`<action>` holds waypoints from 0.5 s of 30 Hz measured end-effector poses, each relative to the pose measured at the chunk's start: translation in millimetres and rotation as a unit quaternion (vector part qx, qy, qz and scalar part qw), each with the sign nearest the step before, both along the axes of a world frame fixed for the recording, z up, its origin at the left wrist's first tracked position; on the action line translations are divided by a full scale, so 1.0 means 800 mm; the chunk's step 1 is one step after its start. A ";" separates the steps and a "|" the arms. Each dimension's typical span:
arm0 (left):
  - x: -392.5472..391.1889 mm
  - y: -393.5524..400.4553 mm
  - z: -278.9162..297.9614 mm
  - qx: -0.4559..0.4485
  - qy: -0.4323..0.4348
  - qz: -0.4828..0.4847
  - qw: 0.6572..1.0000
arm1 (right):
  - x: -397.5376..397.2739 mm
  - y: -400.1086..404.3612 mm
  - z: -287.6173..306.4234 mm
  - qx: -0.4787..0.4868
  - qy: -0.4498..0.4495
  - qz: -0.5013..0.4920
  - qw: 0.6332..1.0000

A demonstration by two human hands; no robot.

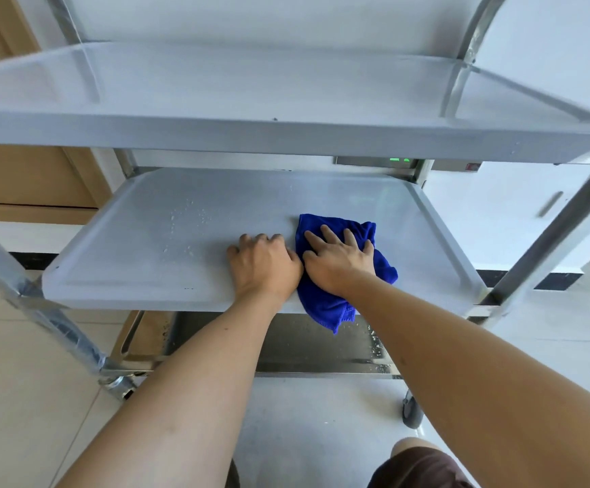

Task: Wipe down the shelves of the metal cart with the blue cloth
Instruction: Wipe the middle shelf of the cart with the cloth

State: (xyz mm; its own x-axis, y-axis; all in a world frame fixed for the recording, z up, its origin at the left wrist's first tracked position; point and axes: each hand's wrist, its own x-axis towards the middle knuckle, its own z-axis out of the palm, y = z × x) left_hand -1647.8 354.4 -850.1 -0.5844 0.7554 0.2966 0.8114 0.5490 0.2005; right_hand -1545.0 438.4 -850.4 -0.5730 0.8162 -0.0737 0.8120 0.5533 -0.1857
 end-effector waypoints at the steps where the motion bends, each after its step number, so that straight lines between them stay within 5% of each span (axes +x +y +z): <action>1: 0.001 -0.001 0.001 0.001 0.000 0.007 1.000 | 0.003 -0.007 0.001 -0.002 -0.002 0.000 1.000; 9: 0.001 -0.017 0.008 0.027 -0.024 -0.011 0.999 | 0.009 -0.050 0.004 0.005 -0.013 -0.007 1.000; 15: -0.047 -0.036 0.015 -0.041 -0.187 -0.122 0.974 | -0.001 -0.053 0.008 0.004 -0.028 0.002 1.000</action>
State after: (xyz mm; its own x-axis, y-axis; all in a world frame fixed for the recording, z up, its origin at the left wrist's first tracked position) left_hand -1685.5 325.6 -837.9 -0.4394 0.8978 0.0308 0.7986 0.3747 0.4710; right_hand -1545.7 396.0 -844.1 -0.5716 0.8145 -0.0996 0.8186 0.5578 -0.1367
